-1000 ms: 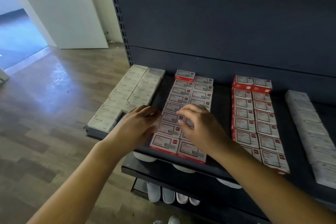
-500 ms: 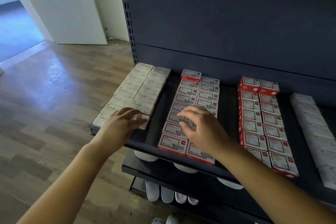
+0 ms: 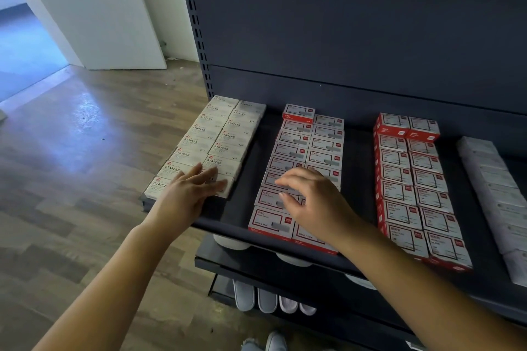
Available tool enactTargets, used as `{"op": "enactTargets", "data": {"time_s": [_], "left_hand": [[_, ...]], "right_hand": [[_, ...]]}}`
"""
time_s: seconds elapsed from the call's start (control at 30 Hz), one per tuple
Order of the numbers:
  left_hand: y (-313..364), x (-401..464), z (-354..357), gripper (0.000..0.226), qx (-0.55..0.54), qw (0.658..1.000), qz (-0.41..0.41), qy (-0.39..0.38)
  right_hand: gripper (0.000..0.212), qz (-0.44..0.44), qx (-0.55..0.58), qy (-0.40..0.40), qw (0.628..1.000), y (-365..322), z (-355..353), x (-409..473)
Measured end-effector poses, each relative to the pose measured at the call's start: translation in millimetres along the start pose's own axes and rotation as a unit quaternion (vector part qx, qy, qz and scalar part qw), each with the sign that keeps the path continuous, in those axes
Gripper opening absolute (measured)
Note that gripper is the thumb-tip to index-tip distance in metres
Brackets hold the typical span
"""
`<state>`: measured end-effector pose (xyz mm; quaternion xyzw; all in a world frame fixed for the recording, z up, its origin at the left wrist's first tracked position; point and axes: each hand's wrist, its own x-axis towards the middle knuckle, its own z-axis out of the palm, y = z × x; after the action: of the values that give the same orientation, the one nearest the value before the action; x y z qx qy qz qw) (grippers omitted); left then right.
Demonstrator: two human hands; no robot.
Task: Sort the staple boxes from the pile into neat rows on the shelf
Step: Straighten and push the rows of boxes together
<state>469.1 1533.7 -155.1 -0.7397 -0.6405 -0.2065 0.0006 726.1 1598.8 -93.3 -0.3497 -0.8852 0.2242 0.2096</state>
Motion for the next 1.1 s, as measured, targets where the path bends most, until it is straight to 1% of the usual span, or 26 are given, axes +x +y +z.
{"op": "enactTargets", "data": {"time_s": [0.07,0.17,0.2,0.3,0.37,0.5,0.73,0.83,0.97,1.1], "left_hand": [[5,1,-3,0.041,-0.009,1.000,-0.018,0.005],[23,8,-9,0.028,-0.007,1.000,-0.018,0.011],[32,11,-11,0.027,-0.003,1.000,-0.015,0.016],[69,24,-7,0.042,0.011,0.999,0.018,0.029],[97,35,-1,0.045,0.003,0.998,0.042,0.038],[145,56,9,0.045,-0.009,0.995,0.081,0.053],[206,84,28,0.046,-0.011,0.994,0.101,0.029],[240,95,39,0.044,-0.010,0.993,0.119,0.025],[289,111,54,0.038,-0.008,0.988,0.153,0.034],[340,127,71,0.042,0.029,0.986,0.163,-0.001]], "right_hand": [[0.028,0.001,0.001,0.001,1.000,2,0,-3],[0.029,0.007,0.001,0.008,1.000,6,-4,-10],[0.029,0.011,0.000,0.012,1.000,8,-5,-12],[0.030,0.018,-0.010,0.027,0.999,17,-12,-20],[0.030,0.024,-0.022,0.035,0.999,25,-19,-26],[0.030,0.044,-0.038,0.049,0.997,49,-39,-44],[0.035,0.100,-0.050,0.087,0.990,100,-83,-92],[0.033,0.116,-0.045,0.118,0.985,121,-105,-116],[0.031,0.109,-0.063,0.165,0.978,153,-131,-152],[0.029,0.102,-0.118,0.184,0.970,189,-157,-187]]}}
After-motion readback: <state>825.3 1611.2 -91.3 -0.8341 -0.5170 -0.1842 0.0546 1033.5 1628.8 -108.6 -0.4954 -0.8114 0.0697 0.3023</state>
